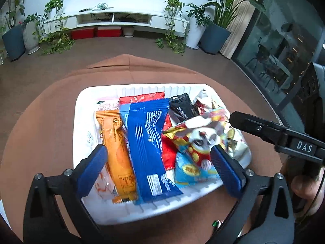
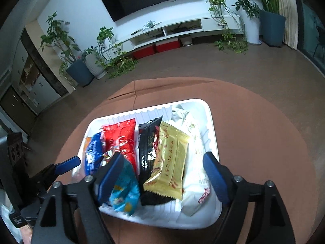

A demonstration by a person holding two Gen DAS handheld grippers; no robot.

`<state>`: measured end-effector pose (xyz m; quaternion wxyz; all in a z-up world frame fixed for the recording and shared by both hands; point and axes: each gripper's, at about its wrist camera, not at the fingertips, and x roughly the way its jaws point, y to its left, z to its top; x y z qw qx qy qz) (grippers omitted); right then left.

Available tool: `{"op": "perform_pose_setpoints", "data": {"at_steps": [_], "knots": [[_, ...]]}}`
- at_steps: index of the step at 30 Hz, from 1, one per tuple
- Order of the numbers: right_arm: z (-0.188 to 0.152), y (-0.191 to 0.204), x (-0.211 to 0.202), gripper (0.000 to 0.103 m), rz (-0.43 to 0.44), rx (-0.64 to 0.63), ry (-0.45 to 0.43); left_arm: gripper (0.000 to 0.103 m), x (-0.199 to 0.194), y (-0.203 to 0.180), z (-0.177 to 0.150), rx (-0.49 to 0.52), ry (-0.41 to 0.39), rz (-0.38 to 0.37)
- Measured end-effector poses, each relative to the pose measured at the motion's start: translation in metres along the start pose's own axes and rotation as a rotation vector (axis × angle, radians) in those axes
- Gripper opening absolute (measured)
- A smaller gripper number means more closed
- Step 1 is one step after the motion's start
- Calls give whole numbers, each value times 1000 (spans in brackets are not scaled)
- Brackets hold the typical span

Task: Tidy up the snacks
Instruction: 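Withdraw both grippers from the tray toward the remaining two packets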

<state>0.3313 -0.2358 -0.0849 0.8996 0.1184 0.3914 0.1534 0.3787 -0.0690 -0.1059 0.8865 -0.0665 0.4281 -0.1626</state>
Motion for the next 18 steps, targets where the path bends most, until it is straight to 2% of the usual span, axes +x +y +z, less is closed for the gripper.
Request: {"op": "perform_pose_setpoints", "data": {"at_steps": [2,11,15,18], "knots": [[-2,0,-10,91,15,8,-20,103,-11,-3,-3,10,-12,7],[-28,-1,-55,95,101,61,-62,103,-74,-20,-35,87,-75,15],[-53,-4,-76,96,126,82,-67,103,-102,-28,-66,135,-77,24],[-72,-6,-85,96,139,116,-61,103,-113,-35,-97,173,-43,37]]}}
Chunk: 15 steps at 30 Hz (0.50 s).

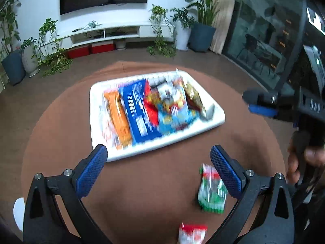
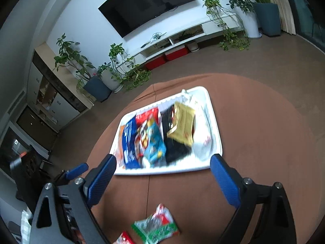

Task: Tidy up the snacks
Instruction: 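Withdraw both grippers from the tray toward the remaining two packets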

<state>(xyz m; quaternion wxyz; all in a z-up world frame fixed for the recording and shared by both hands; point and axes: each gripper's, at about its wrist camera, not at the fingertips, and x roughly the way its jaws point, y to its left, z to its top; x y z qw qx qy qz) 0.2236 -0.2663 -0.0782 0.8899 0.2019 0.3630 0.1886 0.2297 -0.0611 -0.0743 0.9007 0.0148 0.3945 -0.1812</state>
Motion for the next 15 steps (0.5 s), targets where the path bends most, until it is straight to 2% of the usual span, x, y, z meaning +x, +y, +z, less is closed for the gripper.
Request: {"op": "perform_pose_setpoints", "data": {"at_steps": [7,12,15], "knots": [[-43,-3,-20,96,-14,27,33,103,-23,-19,-62,66,58,15],[-73,-14,-31,96,-9,83,59,103,-28,-30,-96,101,176,-35],[-90,-17,-32,96,-20,93,76,103,-25,-38,-120,130,238,-30]]}}
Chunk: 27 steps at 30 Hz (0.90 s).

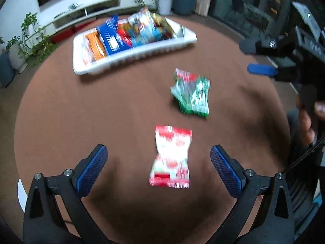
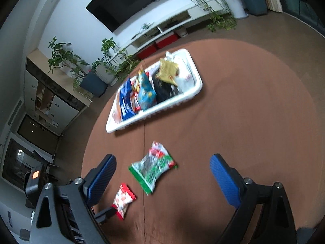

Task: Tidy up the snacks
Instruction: 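Withdraw both grippers from the tray toward the remaining two packets, then grasp the red-and-white candy packet with the left gripper while the right gripper grasps the green packet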

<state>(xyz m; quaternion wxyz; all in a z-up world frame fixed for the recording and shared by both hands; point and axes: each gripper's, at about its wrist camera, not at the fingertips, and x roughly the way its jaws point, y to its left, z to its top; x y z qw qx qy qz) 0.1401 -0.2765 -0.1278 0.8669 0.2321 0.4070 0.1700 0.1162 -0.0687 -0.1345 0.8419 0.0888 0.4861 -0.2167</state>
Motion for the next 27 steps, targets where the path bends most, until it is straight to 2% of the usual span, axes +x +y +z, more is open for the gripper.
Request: {"op": "perform_pose_setpoints", "data": {"at_steps": [3,5,10,11,14,19,23,27], "knots": [[-17,-6,3,96,-9,18,25,102,4,1,-8,-22,13,3],[-21,-6,4,96,-20,11,29,101,1,2,-11,-43,-6,-9],[-23,-5,1,96,-30,-4,12,101,1,0,-14,-23,3,-9],[-23,-5,1,96,-33,-9,11,97,2,0,-14,-24,6,-12],[-24,-4,2,96,-39,-22,13,74,14,3,-7,-38,25,-25],[-26,-1,0,96,-49,-38,8,67,16,4,-4,-33,30,-2],[-27,4,-1,96,-62,-63,0,57,16,2,-5,-23,29,0],[-29,9,0,96,-72,-83,5,55,17,-6,-4,11,39,0]]}}
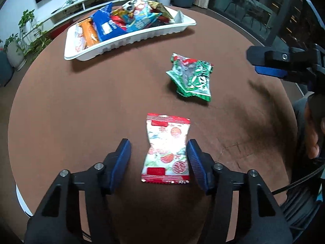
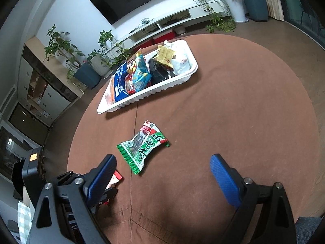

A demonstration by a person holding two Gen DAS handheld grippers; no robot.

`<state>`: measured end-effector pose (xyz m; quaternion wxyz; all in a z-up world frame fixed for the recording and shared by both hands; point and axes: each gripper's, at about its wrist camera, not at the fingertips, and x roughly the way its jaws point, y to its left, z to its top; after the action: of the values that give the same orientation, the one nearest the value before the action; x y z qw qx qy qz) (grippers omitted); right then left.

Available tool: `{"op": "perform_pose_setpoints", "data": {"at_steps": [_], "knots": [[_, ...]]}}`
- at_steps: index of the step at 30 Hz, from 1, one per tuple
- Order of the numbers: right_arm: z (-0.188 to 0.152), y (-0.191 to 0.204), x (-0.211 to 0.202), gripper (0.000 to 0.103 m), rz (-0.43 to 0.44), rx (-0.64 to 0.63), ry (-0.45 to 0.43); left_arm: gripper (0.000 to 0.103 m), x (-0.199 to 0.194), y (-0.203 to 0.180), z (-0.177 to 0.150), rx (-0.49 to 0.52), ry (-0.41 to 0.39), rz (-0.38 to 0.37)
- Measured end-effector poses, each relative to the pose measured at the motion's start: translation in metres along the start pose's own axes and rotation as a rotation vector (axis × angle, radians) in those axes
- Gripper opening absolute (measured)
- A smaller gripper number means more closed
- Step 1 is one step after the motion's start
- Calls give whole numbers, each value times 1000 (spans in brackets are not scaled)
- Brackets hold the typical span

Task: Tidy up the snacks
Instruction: 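Grasp the red-and-white candy packet with the left gripper while the right gripper grasps the green packet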

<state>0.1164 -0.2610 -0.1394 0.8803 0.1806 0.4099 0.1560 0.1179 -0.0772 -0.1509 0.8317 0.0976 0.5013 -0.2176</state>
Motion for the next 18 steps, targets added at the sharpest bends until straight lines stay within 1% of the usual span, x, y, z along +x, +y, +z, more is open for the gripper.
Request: {"op": "perform_pose_setpoints", "data": {"at_steps": [1,2,3,5,10,18], "knots": [[0,1,0,96,-1,-4,1,53,0,-2,1,10,2,5],[-1,2,1,96,-4,-11,2,48,1,-4,1,17,3,10],[-1,3,1,96,-6,-13,2,41,1,-5,1,21,2,15],[-1,5,0,96,-11,-19,0,34,0,-3,2,17,0,14],[-1,7,1,96,-19,-24,4,33,-1,-3,1,22,2,4],[-2,11,7,96,-31,-24,20,31,-6,5,-6,-34,-22,-49]]}}
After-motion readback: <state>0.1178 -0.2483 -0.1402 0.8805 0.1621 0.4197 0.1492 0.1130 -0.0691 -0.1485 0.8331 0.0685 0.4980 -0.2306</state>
